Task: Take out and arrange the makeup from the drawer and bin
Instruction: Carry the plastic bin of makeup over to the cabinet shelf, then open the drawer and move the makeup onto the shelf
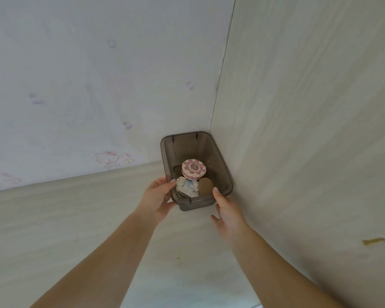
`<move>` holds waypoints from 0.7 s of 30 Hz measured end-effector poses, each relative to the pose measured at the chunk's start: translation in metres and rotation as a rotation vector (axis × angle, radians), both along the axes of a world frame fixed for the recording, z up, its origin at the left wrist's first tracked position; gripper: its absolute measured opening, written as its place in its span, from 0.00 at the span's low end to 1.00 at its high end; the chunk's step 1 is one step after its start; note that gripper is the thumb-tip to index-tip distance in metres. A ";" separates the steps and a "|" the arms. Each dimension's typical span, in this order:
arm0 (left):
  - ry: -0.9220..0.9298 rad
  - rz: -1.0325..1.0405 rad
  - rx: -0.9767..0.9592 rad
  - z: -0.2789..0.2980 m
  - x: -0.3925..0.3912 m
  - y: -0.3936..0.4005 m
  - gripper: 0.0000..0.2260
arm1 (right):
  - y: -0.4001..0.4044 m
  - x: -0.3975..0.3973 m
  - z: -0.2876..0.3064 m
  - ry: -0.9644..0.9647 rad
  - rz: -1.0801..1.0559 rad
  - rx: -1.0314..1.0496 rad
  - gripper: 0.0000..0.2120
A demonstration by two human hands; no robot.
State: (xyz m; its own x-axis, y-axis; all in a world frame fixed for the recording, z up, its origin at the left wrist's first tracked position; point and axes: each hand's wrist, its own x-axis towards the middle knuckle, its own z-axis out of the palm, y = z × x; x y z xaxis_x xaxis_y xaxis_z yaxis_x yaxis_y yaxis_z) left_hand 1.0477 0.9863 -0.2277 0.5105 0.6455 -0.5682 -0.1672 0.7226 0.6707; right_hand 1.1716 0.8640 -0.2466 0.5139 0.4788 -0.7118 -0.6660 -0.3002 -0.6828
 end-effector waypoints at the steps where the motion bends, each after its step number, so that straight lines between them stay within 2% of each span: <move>1: -0.004 -0.005 0.000 0.001 0.000 0.000 0.11 | 0.000 0.001 -0.001 0.000 -0.002 0.000 0.08; 7: 0.012 -0.040 0.027 0.003 -0.002 -0.001 0.13 | 0.001 0.002 -0.003 -0.015 -0.010 0.038 0.17; 10: 0.088 -0.038 0.058 0.005 -0.006 -0.005 0.18 | -0.003 -0.003 0.003 -0.015 -0.010 0.068 0.19; 13: 0.152 -0.021 0.073 0.009 -0.019 -0.016 0.18 | -0.012 -0.012 0.003 -0.031 -0.028 0.095 0.33; 15: 0.168 -0.039 0.076 0.011 -0.033 -0.025 0.15 | -0.022 -0.022 0.003 -0.024 -0.055 0.107 0.38; 18: 0.199 -0.063 0.071 0.013 -0.053 -0.036 0.12 | -0.035 -0.039 0.006 -0.016 -0.071 0.138 0.35; 21: 0.207 -0.102 0.079 0.013 -0.076 -0.045 0.09 | -0.048 -0.064 0.010 -0.046 -0.098 0.161 0.28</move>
State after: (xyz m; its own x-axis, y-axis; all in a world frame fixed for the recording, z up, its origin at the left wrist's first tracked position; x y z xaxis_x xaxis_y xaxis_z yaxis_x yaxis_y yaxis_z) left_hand 0.9721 0.9409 -0.2149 0.4529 0.6430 -0.6176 0.0510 0.6729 0.7380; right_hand 1.1078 0.8164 -0.2367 0.5939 0.5308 -0.6046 -0.6536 -0.1199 -0.7473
